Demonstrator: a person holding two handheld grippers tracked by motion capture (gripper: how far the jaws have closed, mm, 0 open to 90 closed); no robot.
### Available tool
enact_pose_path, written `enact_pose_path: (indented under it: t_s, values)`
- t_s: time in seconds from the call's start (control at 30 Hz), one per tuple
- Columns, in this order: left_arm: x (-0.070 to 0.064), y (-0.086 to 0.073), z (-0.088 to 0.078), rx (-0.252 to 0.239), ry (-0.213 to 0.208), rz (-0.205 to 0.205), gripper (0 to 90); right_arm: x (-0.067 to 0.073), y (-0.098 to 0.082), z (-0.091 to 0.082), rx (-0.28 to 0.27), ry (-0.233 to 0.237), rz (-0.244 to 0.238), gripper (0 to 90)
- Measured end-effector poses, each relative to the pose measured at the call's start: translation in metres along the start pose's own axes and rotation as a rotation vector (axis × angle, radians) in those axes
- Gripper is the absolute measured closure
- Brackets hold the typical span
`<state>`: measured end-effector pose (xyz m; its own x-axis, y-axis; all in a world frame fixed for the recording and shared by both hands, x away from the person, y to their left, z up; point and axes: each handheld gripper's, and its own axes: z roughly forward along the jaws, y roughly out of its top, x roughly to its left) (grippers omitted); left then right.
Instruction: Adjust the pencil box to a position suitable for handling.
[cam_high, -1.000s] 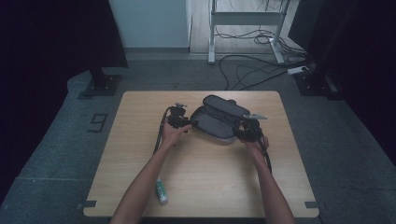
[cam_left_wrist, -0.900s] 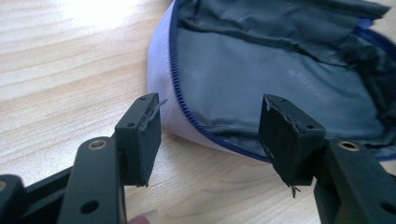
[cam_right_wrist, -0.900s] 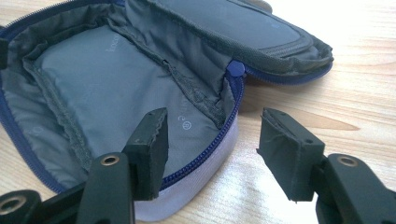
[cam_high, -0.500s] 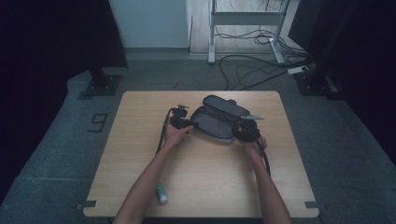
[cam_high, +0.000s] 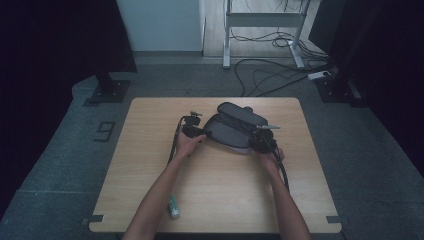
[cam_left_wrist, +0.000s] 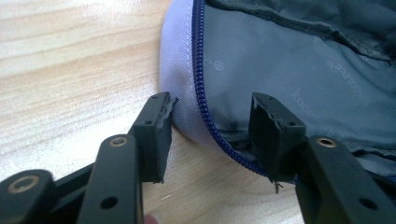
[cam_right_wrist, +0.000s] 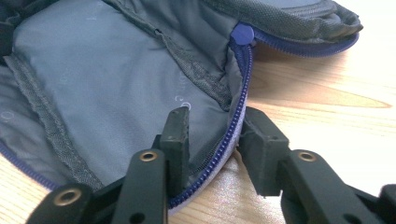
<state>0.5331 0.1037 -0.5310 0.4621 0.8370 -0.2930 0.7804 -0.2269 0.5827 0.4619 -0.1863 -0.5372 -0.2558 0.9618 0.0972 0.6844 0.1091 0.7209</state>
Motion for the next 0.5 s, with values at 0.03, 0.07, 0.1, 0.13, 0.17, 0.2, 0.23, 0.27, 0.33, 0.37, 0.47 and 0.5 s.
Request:
enact_pose_path:
  t_s: [0.03, 0.07, 0.1, 0.13, 0.17, 0.2, 0.23, 0.27, 0.33, 0.37, 0.47, 0.5]
  values:
    - [0.0007, 0.0001, -0.0002, 0.000, 0.000, -0.002, 54.0, -0.0002, -0.0001, 0.0001, 0.004, -0.010, 0.002, 69.4]
    - [0.0007, 0.0001, -0.0002, 0.000, 0.002, -0.001, 54.8, -0.0003, -0.0002, 0.0001, 0.005, -0.017, 0.001, 70.9]
    - [0.0008, 0.0000, -0.0002, 0.000, 0.005, 0.000, 56.0, -0.0003, -0.0003, 0.0001, 0.005, -0.021, 0.003, 72.8]
    - [0.0010, 0.0001, -0.0002, 0.000, 0.005, -0.001, 56.8, -0.0005, -0.0004, 0.0001, 0.006, -0.022, 0.005, 74.6]
    - [0.0013, 0.0001, -0.0001, -0.001, 0.010, -0.002, 57.8, -0.0006, -0.0004, 0.0001, 0.007, -0.024, 0.006, 76.1]
    - [0.0016, 0.0002, 0.0000, -0.002, 0.012, -0.003, 59.6, -0.0003, -0.0005, 0.0001, 0.008, -0.029, 0.003, 77.8]
    - [0.0016, 0.0002, 0.0000, -0.002, 0.012, -0.003, 61.5, -0.0003, -0.0005, 0.0001, 0.008, -0.029, 0.003, 77.8]
    - [0.0015, 0.0002, 0.0001, -0.002, 0.014, -0.002, 61.5, 0.0002, -0.0005, -0.0001, 0.009, -0.033, -0.001, 79.3]
    - [0.0003, 0.0003, 0.0005, -0.002, 0.034, 0.012, 66.0, 0.0017, -0.0005, -0.0001, 0.009, -0.044, -0.010, 81.6]
    - [-0.0001, 0.0005, 0.0003, 0.003, 0.040, 0.020, 67.5, 0.0022, -0.0005, -0.0001, 0.010, -0.046, -0.010, 82.2]
    - [-0.0018, 0.0017, -0.0002, 0.013, 0.047, 0.025, 72.2, 0.0025, -0.0006, -0.0002, 0.007, -0.051, -0.009, 84.1]
    - [-0.0028, 0.0024, -0.0006, 0.017, 0.052, 0.027, 73.8, 0.0025, -0.0006, -0.0002, 0.006, -0.051, -0.009, 84.4]
